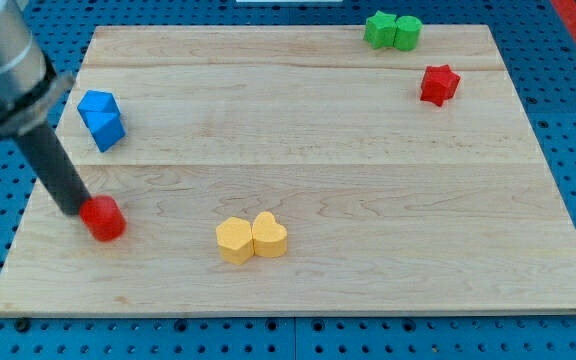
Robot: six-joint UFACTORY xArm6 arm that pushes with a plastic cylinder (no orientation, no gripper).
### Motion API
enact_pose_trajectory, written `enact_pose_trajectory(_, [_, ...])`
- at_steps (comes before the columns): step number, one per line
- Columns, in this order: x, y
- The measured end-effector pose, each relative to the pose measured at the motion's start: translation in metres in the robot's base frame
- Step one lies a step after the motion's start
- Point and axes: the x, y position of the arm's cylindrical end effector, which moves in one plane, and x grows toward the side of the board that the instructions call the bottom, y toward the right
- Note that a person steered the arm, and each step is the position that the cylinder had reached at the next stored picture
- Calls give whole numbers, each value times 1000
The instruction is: Push the red circle slightly up
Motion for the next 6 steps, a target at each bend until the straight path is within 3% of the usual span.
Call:
enact_pose_trajectory(2, [-46,20])
enact_pose_trajectory(4, [15,46])
enact_pose_trajectory(5, [21,38])
enact_pose_trajectory(6, [29,81])
